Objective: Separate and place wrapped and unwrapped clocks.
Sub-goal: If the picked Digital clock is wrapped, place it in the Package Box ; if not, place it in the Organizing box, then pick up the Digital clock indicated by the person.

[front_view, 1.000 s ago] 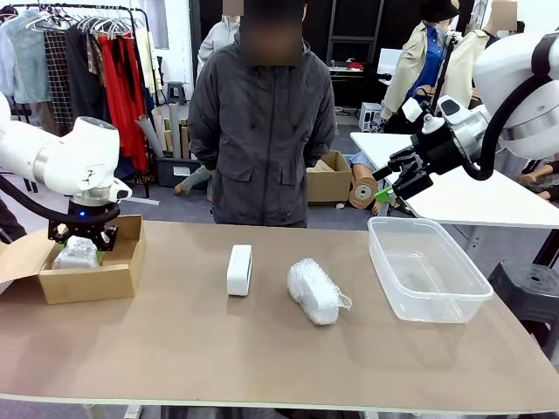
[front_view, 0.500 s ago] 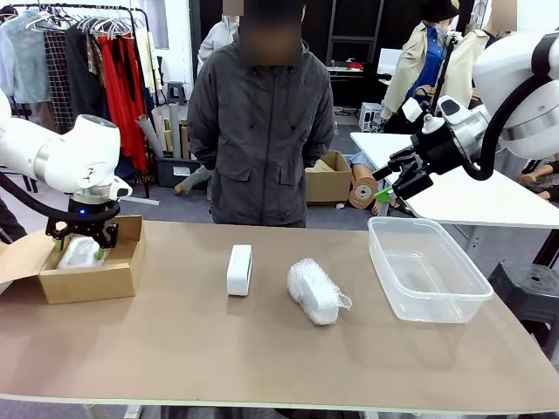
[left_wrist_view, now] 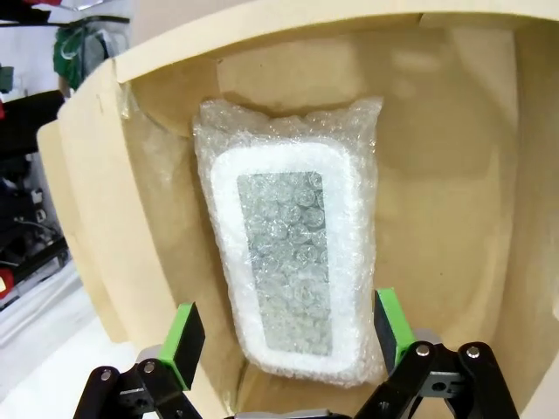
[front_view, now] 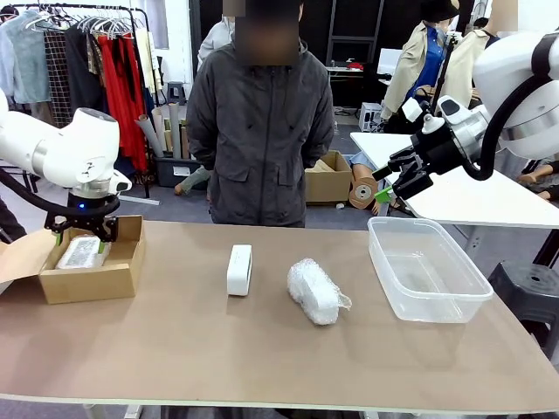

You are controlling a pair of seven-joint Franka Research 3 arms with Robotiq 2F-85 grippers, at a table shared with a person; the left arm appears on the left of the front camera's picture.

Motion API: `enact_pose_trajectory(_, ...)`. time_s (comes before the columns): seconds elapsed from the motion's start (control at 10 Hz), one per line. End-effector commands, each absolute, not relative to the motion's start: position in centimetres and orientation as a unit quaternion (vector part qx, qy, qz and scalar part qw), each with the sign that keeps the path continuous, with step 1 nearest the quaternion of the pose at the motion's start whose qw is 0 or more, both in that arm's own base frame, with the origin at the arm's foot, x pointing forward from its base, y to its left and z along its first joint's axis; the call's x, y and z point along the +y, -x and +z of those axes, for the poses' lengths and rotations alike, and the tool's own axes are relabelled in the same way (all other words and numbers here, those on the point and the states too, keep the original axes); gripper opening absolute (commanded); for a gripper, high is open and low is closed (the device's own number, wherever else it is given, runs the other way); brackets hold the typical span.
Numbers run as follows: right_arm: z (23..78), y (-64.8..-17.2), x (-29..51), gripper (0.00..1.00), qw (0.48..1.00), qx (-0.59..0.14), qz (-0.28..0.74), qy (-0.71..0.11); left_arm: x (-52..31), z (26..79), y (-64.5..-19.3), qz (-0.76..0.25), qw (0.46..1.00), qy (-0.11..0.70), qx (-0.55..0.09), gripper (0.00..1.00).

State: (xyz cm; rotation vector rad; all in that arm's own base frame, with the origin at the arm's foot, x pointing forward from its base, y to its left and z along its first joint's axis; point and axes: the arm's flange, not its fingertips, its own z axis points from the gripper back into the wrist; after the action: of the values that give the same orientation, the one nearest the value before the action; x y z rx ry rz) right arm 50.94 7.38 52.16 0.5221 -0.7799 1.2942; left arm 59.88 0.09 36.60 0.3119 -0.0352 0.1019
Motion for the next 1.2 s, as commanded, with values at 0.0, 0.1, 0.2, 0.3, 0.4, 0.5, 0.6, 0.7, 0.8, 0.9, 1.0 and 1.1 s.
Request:
enact_pose_trajectory(0.0,52.31,-50.91,7.41,1.00,0.694,-0.353,0.580,-0.238,-0.28,38.38,-59.06,0.065,0.985,-0.159,-0.024,1.00)
enact_pose_trajectory(0.1,52.31,-50.91,7.41,1.00,0.694,-0.353,0.580,-0.238,-0.32,38.84,-58.89,0.061,0.986,-0.155,-0.022,1.00)
enact_pose_trajectory(0.2,52.31,-50.91,7.41,1.00,0.694,-0.353,0.580,-0.238,-0.42,39.10,-58.78,0.061,0.987,-0.148,-0.019,1.00)
enact_pose_trajectory(0.3,52.31,-50.91,7.41,1.00,0.694,-0.353,0.580,-0.238,-0.41,39.35,-58.70,0.051,0.989,-0.136,-0.008,1.00)
enact_pose_trajectory(0.4,52.31,-50.91,7.41,1.00,0.694,-0.353,0.580,-0.238,-0.34,39.01,-59.33,0.054,0.986,-0.155,-0.024,1.00)
enact_pose_trajectory(0.5,52.31,-50.91,7.41,1.00,0.694,-0.353,0.580,-0.238,-0.34,39.01,-59.33,0.054,0.986,-0.155,-0.024,1.00)
enact_pose_trajectory(0.6,52.31,-50.91,7.41,1.00,0.694,-0.353,0.580,-0.238,-0.34,39.01,-59.33,0.054,0.986,-0.155,-0.024,1.00)
enact_pose_trajectory(0.7,52.31,-50.91,7.41,1.00,0.694,-0.353,0.580,-0.238,-0.34,39.01,-59.33,0.054,0.986,-0.155,-0.024,1.00)
enact_pose_trajectory(0.8,52.31,-50.91,7.41,1.00,0.694,-0.353,0.580,-0.238,-0.34,39.01,-59.33,0.054,0.986,-0.155,-0.024,1.00)
enact_pose_trajectory(0.9,52.31,-50.91,7.41,1.00,0.694,-0.353,0.580,-0.238,-0.34,39.01,-59.33,0.054,0.986,-0.155,-0.024,1.00)
enact_pose_trajectory(1.0,52.31,-50.91,7.41,1.00,0.694,-0.353,0.580,-0.238,-0.34,39.01,-59.33,0.054,0.986,-0.155,-0.024,1.00)
enact_pose_trajectory(1.1,52.31,-50.91,7.41,1.00,0.694,-0.353,0.580,-0.238,-0.34,39.01,-59.33,0.054,0.986,-0.155,-0.024,1.00)
